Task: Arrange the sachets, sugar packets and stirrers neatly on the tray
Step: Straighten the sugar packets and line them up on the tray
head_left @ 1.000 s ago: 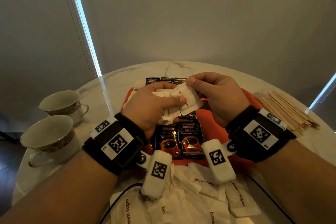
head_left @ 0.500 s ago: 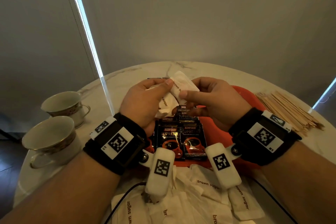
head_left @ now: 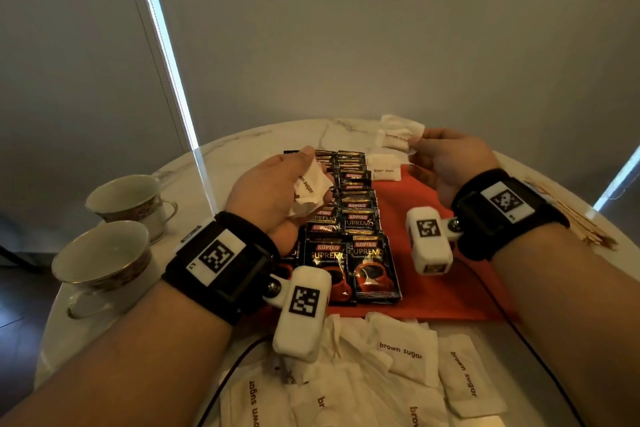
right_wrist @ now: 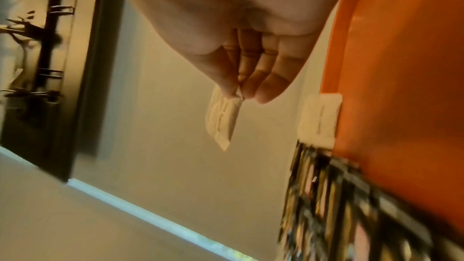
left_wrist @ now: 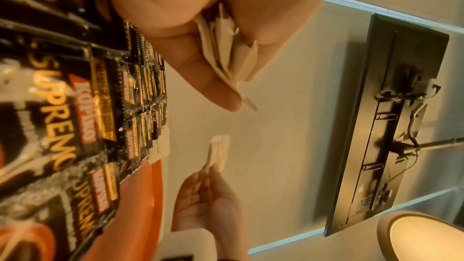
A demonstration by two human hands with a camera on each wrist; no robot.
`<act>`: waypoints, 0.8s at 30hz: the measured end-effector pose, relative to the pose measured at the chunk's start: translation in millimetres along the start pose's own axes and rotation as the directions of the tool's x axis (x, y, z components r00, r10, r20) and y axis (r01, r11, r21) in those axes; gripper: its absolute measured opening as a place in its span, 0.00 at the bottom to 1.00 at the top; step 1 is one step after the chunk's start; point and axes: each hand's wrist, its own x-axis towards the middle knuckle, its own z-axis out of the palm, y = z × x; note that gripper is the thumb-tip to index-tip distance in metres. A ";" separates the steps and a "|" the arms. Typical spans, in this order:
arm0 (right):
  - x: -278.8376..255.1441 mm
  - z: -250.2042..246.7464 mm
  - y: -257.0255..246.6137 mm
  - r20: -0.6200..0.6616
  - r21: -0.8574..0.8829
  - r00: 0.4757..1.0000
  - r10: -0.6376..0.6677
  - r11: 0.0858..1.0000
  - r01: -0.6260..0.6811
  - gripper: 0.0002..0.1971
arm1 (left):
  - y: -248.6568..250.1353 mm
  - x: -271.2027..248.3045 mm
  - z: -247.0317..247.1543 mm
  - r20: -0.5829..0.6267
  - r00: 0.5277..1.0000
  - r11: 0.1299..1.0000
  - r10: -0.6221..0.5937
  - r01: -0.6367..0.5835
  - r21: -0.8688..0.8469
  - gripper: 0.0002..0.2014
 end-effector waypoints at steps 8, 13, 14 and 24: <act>59.2 -15.9 27.5 -0.033 -0.483 0.973 0.227 0.849 -0.214 0.09 | 5.5 1.5 -1.8 -0.045 0.998 0.998 -0.047 0.045 -0.038 0.13; 54.7 3.4 25.6 -0.049 -0.531 0.971 0.234 0.817 -0.224 0.01 | 5.5 3.3 -3.4 -0.024 0.999 0.999 -0.021 0.020 -0.036 0.10; 53.8 5.8 24.6 -0.048 -0.536 0.971 0.235 0.814 -0.223 0.01 | 5.4 3.8 -3.8 -0.030 0.999 0.999 -0.020 0.019 -0.033 0.10; 56.4 6.1 17.7 -0.072 -0.577 0.953 0.295 0.767 -0.281 0.05 | 6.6 4.7 -4.6 -0.044 0.999 1.000 -0.001 0.000 -0.019 0.10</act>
